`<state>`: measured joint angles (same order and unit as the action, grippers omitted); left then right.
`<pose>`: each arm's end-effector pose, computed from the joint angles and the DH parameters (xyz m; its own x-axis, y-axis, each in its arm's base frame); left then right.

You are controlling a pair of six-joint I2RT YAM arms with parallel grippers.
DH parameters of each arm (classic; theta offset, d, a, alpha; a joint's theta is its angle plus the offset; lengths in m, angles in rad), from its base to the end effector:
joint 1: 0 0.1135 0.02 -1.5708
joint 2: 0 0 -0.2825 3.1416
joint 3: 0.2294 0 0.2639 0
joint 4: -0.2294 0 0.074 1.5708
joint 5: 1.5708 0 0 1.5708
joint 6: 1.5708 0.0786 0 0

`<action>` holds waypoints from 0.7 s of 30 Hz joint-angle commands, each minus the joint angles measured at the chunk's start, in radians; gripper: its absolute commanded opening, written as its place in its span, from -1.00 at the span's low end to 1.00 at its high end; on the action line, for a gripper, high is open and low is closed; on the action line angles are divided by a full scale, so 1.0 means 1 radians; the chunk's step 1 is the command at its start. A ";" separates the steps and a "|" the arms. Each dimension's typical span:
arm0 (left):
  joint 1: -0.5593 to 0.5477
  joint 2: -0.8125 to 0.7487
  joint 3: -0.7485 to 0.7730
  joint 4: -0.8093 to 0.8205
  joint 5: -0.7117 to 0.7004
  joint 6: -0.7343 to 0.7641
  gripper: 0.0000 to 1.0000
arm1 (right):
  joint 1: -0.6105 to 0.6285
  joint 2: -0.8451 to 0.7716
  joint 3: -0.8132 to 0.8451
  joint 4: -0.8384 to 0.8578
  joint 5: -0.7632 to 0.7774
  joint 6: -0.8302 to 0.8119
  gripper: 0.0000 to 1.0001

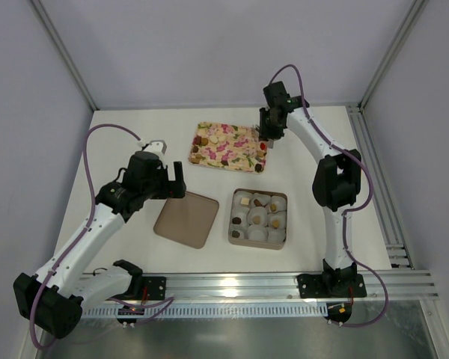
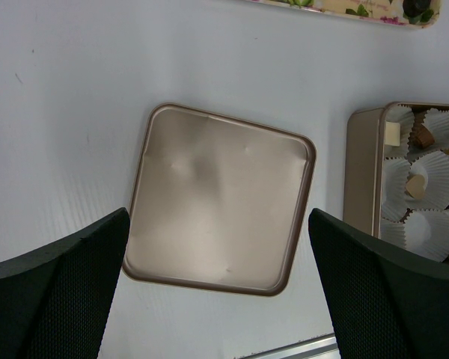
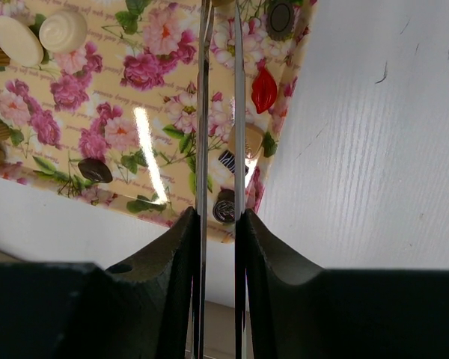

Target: Pack the chocolate

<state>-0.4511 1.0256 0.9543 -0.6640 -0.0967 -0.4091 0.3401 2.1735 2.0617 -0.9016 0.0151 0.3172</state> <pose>0.2256 -0.1009 0.2945 -0.7009 -0.1004 -0.7062 0.0989 0.9668 -0.2356 0.4934 0.1733 0.2477 -0.8618 0.0259 -0.5066 -0.0602 0.9864 0.1528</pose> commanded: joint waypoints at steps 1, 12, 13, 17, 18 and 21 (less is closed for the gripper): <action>0.003 0.001 0.034 0.001 -0.012 0.013 0.99 | 0.004 -0.072 -0.015 0.032 -0.001 -0.006 -0.49; 0.003 -0.004 0.032 0.003 -0.012 0.009 0.99 | 0.004 -0.345 -0.259 0.087 -0.046 -0.007 -0.51; 0.003 -0.004 0.032 0.001 -0.011 0.009 0.99 | 0.004 -0.366 -0.277 0.089 -0.059 -0.007 -0.50; 0.003 -0.010 0.032 0.003 -0.008 0.007 1.00 | 0.004 -0.484 -0.389 0.095 -0.096 -0.009 -0.51; 0.003 -0.012 0.032 0.003 -0.008 0.007 0.99 | 0.004 -0.538 -0.437 0.095 -0.105 -0.010 -0.51; 0.003 -0.013 0.035 0.004 -0.005 0.007 1.00 | 0.004 -0.650 -0.530 0.069 -0.145 -0.029 -0.51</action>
<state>-0.4511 1.0256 0.9543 -0.6640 -0.0959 -0.4099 0.3401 1.6409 1.6058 -0.8398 -0.0734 0.3126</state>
